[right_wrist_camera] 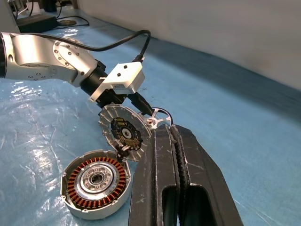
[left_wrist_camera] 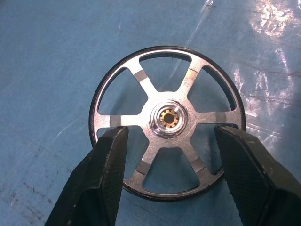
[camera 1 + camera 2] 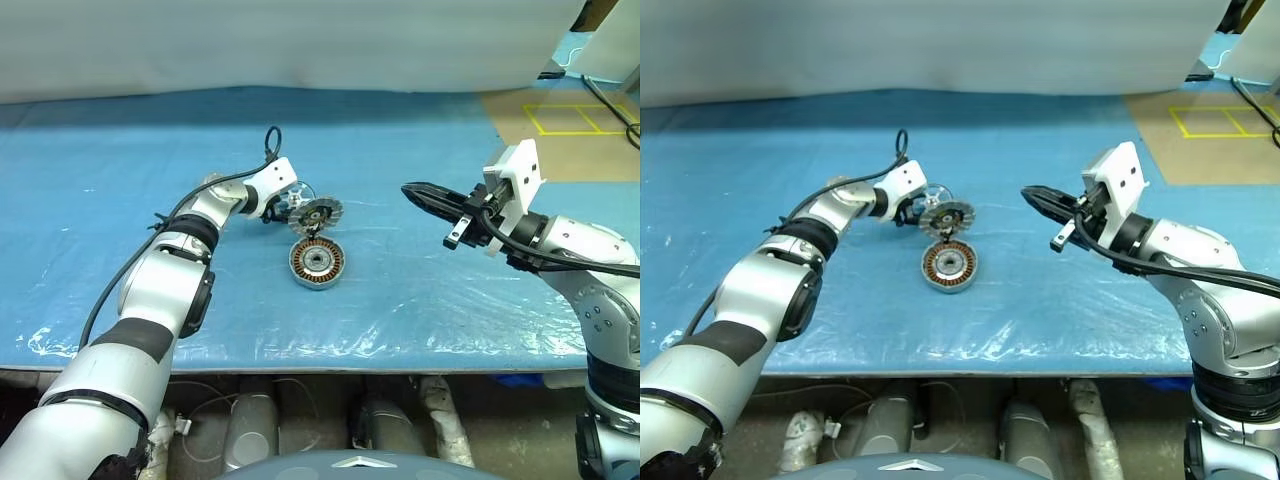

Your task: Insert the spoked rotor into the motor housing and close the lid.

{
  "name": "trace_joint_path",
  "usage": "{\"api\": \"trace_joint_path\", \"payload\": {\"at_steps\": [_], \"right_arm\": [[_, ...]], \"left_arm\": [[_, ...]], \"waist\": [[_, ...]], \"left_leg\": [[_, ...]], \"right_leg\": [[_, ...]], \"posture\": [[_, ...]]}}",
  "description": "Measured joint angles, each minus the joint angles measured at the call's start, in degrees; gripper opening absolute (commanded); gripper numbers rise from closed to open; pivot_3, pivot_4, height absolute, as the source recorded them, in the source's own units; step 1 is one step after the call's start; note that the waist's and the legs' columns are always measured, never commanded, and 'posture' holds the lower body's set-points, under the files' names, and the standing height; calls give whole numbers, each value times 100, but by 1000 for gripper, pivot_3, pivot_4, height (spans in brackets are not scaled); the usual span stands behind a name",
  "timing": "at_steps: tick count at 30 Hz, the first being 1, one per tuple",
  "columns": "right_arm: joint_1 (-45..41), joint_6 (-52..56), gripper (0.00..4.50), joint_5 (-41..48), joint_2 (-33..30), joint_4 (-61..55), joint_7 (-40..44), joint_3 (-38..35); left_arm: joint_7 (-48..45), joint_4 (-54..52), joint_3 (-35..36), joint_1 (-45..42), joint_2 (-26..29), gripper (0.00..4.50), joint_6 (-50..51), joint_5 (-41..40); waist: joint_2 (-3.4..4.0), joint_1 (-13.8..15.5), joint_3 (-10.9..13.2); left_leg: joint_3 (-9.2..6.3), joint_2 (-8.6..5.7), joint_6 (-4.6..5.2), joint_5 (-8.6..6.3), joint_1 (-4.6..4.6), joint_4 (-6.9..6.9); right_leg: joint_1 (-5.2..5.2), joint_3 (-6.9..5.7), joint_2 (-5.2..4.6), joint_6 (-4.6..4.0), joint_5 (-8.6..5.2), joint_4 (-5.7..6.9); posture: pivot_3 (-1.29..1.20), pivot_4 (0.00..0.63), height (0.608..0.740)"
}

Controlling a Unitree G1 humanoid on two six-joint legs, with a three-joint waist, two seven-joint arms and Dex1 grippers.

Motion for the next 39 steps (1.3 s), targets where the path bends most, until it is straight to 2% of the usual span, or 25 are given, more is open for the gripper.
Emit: {"api": "trace_joint_path", "payload": {"at_steps": [4, 7, 10, 17, 18, 24, 30, 39], "right_arm": [[48, -16, 9, -29, 1, 0, -36, 84], [49, -48, 0, -34, 1, 0, -61, 94], [44, -81, 0, -32, 7, 3, -104, 94], [5, -196, 0, -120, 8, 104, -133, 168], [5, -218, 0, -139, 8, 120, -124, 210], [-54, -292, 0, -239, 7, 271, -38, 313], [-138, -408, 0, -358, 7, 432, 53, 456], [-513, -696, 0, -538, 19, 919, 321, 719]], "left_arm": [[16, -7, -82, 13, 10, 3085, -158, 83], [-105, -10, -87, 29, 26, 2554, -251, 77], [-281, -9, 42, 73, 22, 1548, -223, -45], [-151, -53, 57, 75, 37, 1548, -184, -39], [-169, -53, 64, 80, 46, 1249, -186, -47], [-129, -97, 154, 167, 117, 1206, -217, -101], [-181, -100, 677, 445, 277, 1206, -289, -564], [-763, -282, 1519, 883, 720, 1206, -661, -1450]], "waist": [[0, 0, 0], [0, -1, 0], [0, -1, 0], [2, -6, -1], [2, -9, -1], [2, -20, -1], [2, -44, 0], [3, -41, 2]], "left_leg": [[0, 0, 3, -2, 0, 0], [0, 0, 3, -2, 1, 0], [0, 0, 2, -2, 0, 0], [-1, -2, 3, -2, 14, 1], [-1, -2, 2, -2, 14, 1], [-1, -3, 3, -2, 16, 0], [-1, -3, 3, -2, 14, -1], [0, -2, 2, -2, 1, -4]], "right_leg": [[0, 0, 0, 0, 0, 0], [0, 0, 0, 0, 0, 0], [0, 0, 0, 0, 0, 0], [10, 3, -1, -19, -11, 0], [10, 4, -1, -19, -12, 0], [11, 4, -1, -18, -11, 0], [9, 4, 0, -20, -12, -2], [-2, 2, -1, -21, -12, -1]], "posture": [[0, 150, 740], [0, 150, 740], [0, 150, 740], [0, 150, 740], [0, 150, 740], [0, 150, 740], [0, 150, 740], [0, 150, 740]]}}
